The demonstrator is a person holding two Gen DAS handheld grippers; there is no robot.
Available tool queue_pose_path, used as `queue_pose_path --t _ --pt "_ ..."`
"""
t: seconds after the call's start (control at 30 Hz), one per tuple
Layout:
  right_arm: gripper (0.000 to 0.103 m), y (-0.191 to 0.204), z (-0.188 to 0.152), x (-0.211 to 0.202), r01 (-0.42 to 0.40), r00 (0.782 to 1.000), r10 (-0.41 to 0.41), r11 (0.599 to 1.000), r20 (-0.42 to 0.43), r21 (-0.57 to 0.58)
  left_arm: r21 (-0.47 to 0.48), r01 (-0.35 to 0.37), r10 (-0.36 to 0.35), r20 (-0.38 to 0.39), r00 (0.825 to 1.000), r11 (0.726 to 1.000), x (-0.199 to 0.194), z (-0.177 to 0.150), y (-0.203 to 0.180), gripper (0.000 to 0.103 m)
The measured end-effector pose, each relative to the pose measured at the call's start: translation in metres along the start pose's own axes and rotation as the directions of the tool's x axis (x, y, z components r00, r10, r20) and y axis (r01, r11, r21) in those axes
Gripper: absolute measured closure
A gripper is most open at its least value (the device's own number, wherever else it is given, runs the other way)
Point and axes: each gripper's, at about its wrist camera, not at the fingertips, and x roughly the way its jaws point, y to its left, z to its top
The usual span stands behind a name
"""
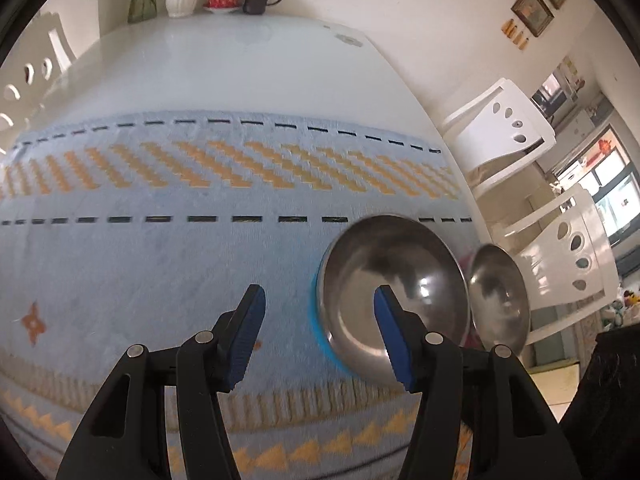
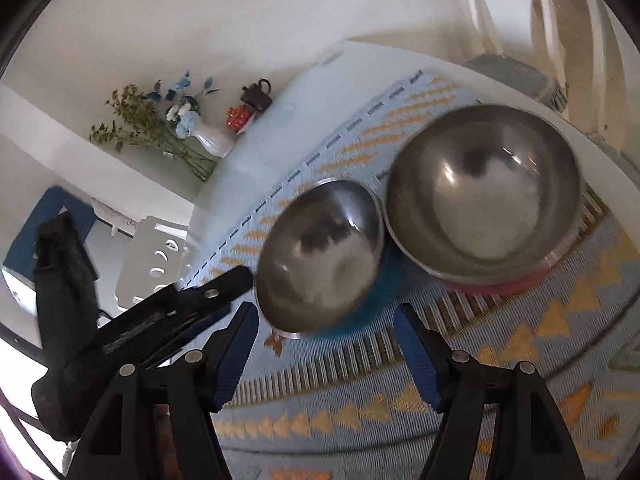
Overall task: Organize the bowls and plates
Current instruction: 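Move both tools to the blue-sided steel bowl and grip its rim, then lift the blue-sided steel bowl with both tools and carry it toward the stack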
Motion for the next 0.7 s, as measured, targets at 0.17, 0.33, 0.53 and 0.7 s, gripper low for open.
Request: queue_pose_path --t 0.17,0.33,0.53,0.7 --pt "0.034 0.001 0.007 0.025 0.035 0.999 -0.035 0.999 -0.002 -0.017 0.032 0.003 -0.002 -0.025 1.000 0.999 0.024 0.010 -0.006 0.049" --pt "0.034 -0.005 0.006 0.035 0.040 0.999 -0.041 0.999 -0.030 -0.014 0.032 0.076 -0.075 -0.038 0.996 0.997 0.030 0.013 -0.009 0.054" --pt "0.035 0.007 0.010 0.016 0.066 0.996 -0.061 0.993 0.058 -0.098 0.018 0.102 -0.102 -0.007 0.995 0.995 0.016 0.004 -0.010 0.055" --pt "0.051 0.010 0.006 0.012 0.106 0.993 -0.097 0.985 0.065 -0.139 0.023 0.095 -0.094 -0.010 0.995 0.995 0.007 -0.007 -0.007 0.056"
